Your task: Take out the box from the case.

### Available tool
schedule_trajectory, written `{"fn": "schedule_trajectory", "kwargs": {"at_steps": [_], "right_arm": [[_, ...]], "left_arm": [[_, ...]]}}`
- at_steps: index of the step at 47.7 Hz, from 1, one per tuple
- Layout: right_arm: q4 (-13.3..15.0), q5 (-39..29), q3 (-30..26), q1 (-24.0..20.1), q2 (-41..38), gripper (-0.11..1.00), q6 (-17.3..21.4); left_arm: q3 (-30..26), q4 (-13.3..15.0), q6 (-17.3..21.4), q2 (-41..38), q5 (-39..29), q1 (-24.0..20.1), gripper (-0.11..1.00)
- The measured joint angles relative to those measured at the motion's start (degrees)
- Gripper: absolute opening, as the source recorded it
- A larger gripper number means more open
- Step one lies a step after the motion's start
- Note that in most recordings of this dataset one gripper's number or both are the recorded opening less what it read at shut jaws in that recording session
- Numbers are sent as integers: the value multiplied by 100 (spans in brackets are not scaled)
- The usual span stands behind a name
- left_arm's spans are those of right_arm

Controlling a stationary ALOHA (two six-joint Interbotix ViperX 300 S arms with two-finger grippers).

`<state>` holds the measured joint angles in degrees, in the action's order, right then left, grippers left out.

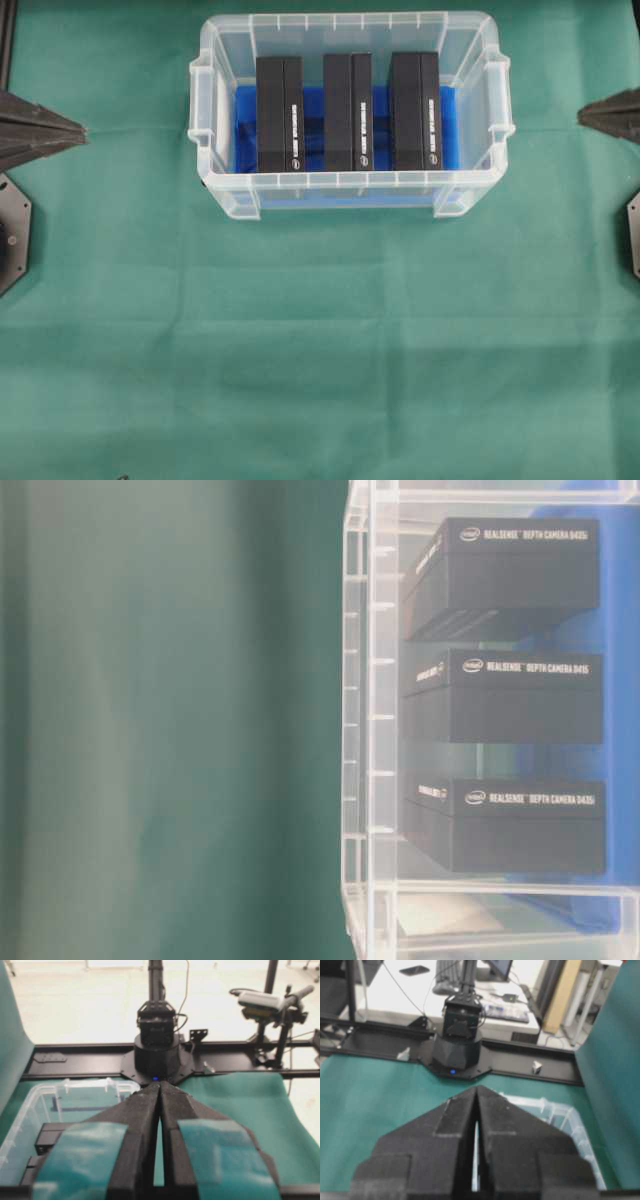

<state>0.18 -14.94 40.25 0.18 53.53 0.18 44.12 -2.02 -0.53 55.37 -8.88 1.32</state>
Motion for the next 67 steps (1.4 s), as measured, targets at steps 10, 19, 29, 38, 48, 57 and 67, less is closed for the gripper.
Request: {"fn": "schedule_trajectory", "kwargs": {"at_steps": [10,19,29,38,48,57,67], "right_arm": [[0,-668,-193,0,-70,0,26],[0,-1942,-334,-9,-70,0,404],[62,-3647,-624,-9,-176,0,1063],[70,-5396,-976,0,-343,0,1767],[62,-6671,-1266,0,-545,0,2382],[70,-6794,-1397,0,-738,0,2804],[114,-6917,-1573,-9,-967,0,4781]], "left_arm": [[-185,0,-105,-132,-466,97,1],[-624,0,-387,-246,-1767,141,1],[-1134,0,-870,-633,-3964,141,1],[-1371,9,-1661,-949,-5423,158,1],[-1415,0,-2224,-1002,-5897,290,1],[-1433,0,-2496,-1072,-5915,387,1],[-1521,-53,-4113,-1099,-5950,396,1]]}}
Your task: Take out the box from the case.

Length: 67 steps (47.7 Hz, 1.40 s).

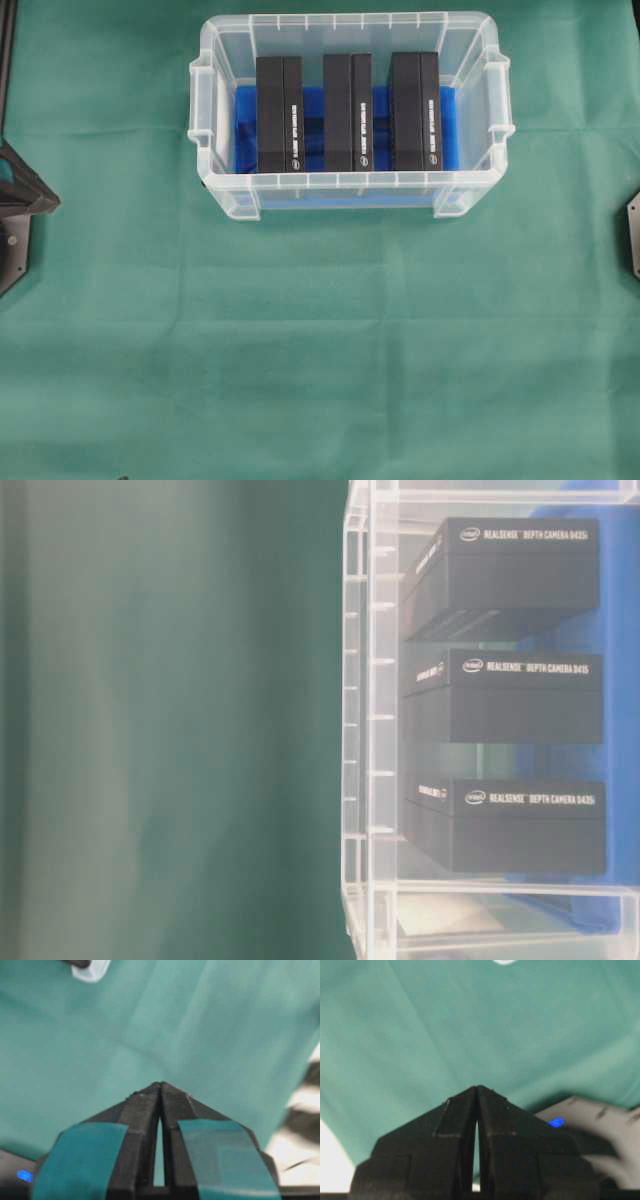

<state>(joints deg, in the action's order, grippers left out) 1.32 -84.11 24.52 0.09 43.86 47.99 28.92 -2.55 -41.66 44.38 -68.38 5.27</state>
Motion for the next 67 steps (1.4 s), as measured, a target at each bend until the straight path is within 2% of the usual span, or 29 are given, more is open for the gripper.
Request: {"fn": "schedule_trajectory", "kwargs": {"at_steps": [5,11,16,20,25,30,36,40,44,50,57,61,67], "right_arm": [[88,-149,-9,0,-35,0,1195],[202,-466,-9,9,-53,0,2619],[281,-686,-9,9,-132,0,3313],[308,-756,-9,9,-229,0,3507],[325,-791,-9,9,-343,0,3507],[387,-800,-9,9,-431,0,3507],[615,-800,-18,9,-475,0,3489],[800,-800,-9,53,-501,0,3437],[905,-791,-9,229,-554,0,3243],[940,-791,-9,809,-659,0,2619],[940,-721,-26,1687,-844,0,1767],[914,-633,-53,2057,-923,0,1424],[896,-492,-62,2364,-1002,0,1274]], "left_arm": [[-18,-141,-1230,-70,-97,0,1],[-53,-264,-2417,-237,-334,0,1],[-132,-352,-3173,-378,-606,0,1],[-220,-457,-3568,-492,-791,0,1],[-334,-606,-3806,-650,-1020,0,1],[-404,-694,-3814,-712,-1151,0,1],[-413,-729,-3806,-721,-1195,-53,1],[-413,-756,-3744,-712,-1204,-281,1],[-422,-773,-3595,-703,-1204,-589,3],[-422,-773,-3173,-712,-1213,-1090,7],[-439,-773,-2637,-738,-1222,-1740,20],[-439,-765,-2479,-738,-1213,-1995,36],[-439,-765,-2452,-738,-1222,-2232,60]]}}
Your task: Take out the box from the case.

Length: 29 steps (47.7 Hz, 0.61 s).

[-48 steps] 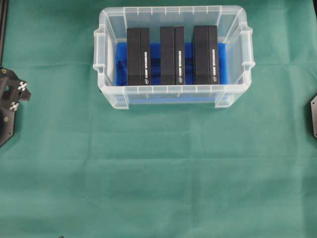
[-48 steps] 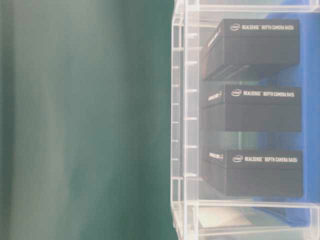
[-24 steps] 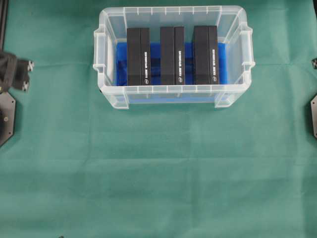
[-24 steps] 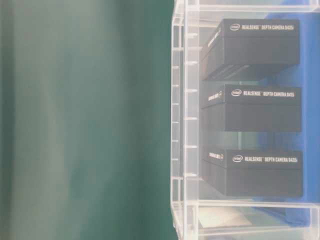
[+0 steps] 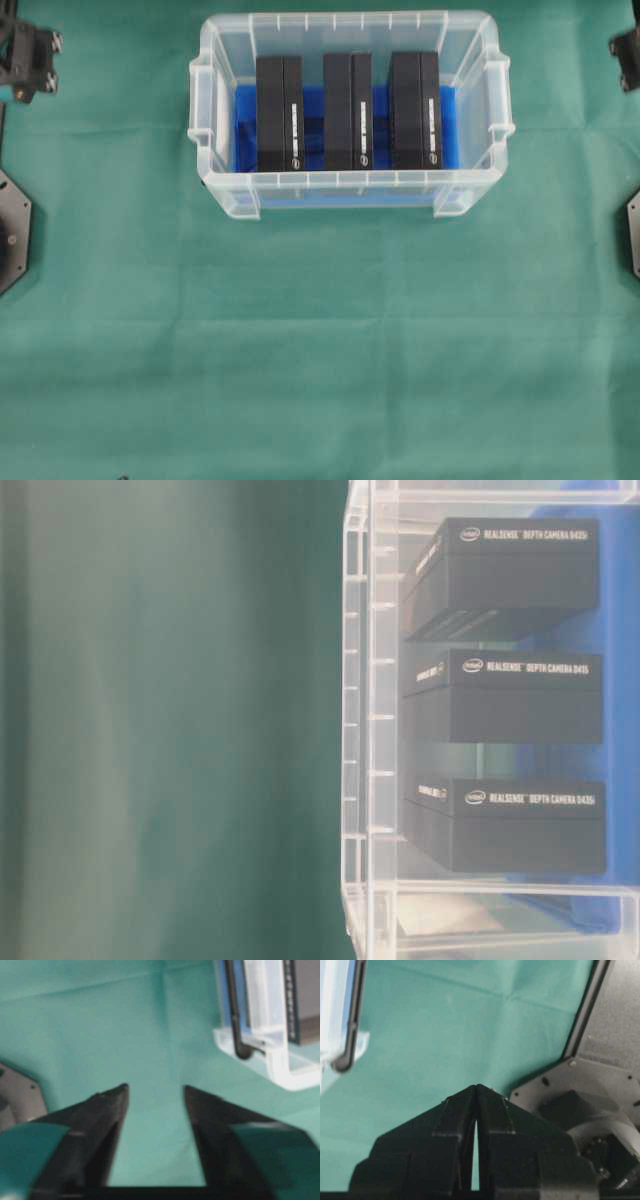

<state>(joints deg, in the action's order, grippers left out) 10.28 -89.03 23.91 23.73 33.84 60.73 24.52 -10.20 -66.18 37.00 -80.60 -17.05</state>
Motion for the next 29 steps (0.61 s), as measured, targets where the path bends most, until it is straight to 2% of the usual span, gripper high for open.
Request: {"fn": "schedule_trajectory", "kwargs": {"at_steps": [6,19,24,29], "right_arm": [[-9,105,0,18,-9,0,26],[-26,167,105,18,0,2,97],[-26,167,132,9,0,23,211],[-9,158,176,18,0,56,369]], "left_arm": [[0,0,0,-9,0,-26,75],[0,9,0,-9,-185,-26,82],[-9,18,0,-9,-211,-26,88],[0,26,0,-9,-220,-26,92]]}}
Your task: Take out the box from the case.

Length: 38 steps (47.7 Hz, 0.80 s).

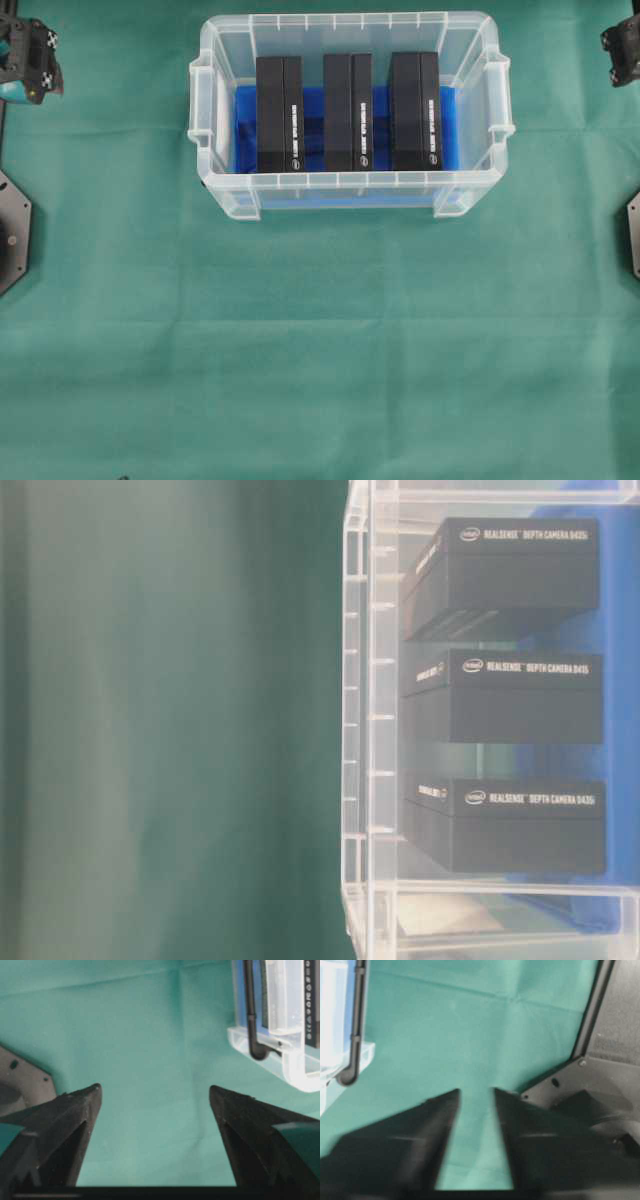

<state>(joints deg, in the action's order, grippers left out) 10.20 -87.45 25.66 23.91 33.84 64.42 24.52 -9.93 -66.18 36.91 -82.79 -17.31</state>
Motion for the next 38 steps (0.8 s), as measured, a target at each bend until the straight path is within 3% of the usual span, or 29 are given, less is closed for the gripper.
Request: {"fn": "schedule_trajectory", "kwargs": {"at_steps": [5,8,17,38], "right_arm": [[62,0,35,0,0,84,97],[105,0,44,0,-9,93,132],[158,0,44,0,-9,94,369],[167,0,44,0,-9,94,431]], "left_arm": [[-9,0,0,0,0,0,93],[-9,0,-26,0,0,0,93],[-9,0,-44,0,0,-9,93],[-9,9,-158,0,-9,0,93]]}}
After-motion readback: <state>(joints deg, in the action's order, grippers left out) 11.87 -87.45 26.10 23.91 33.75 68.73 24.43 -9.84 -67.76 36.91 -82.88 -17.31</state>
